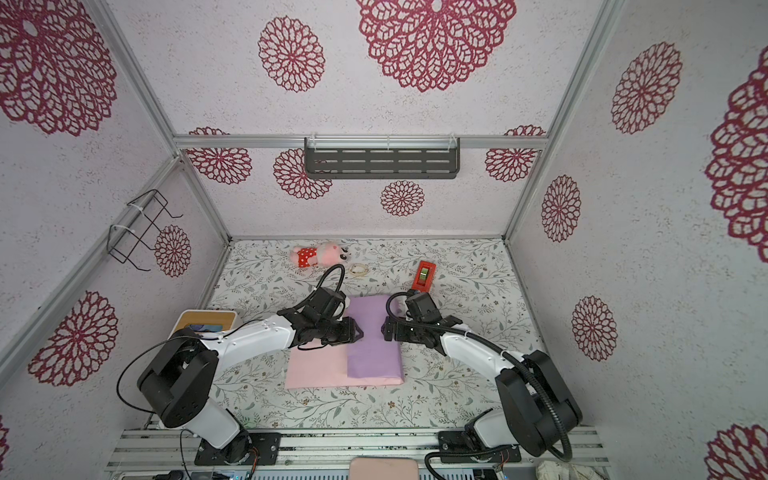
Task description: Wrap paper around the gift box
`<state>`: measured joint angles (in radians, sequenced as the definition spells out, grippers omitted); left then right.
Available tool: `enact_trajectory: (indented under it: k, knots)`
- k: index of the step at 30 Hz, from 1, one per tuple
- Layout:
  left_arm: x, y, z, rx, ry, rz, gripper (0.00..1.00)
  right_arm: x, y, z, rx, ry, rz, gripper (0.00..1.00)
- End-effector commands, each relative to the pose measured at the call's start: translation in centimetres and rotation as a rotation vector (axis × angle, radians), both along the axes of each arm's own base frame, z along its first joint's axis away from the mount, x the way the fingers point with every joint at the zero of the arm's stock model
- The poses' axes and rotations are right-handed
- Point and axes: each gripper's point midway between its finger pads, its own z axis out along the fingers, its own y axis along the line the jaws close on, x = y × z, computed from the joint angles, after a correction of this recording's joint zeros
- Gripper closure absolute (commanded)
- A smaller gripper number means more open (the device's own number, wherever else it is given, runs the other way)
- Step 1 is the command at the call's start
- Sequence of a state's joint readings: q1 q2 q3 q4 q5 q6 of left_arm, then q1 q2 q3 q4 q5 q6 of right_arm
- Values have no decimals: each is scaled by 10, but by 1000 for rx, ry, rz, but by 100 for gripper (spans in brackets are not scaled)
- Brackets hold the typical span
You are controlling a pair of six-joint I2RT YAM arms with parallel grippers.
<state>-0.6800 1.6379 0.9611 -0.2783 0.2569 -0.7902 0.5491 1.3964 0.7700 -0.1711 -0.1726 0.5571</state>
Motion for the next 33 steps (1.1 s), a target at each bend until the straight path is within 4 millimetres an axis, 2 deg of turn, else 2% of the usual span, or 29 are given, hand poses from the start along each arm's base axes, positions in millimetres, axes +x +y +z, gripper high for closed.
enact_trajectory:
  k: [1,4,11,16,23,33]
  knots:
    - [0,10,-12,59,21,10,65,-1,4,21,54,-22,53,1]
    - [3,11,-10,56,17,12,69,-2,4,26,85,-13,67,2]
    - [11,11,-9,47,11,17,76,-6,4,17,76,25,90,5]
    - [11,14,-13,50,20,21,79,-2,8,10,74,43,97,6]
    - [9,16,-23,64,40,18,83,6,13,11,92,65,108,9]
    - [10,17,-28,78,43,13,86,6,0,-3,121,157,141,17]
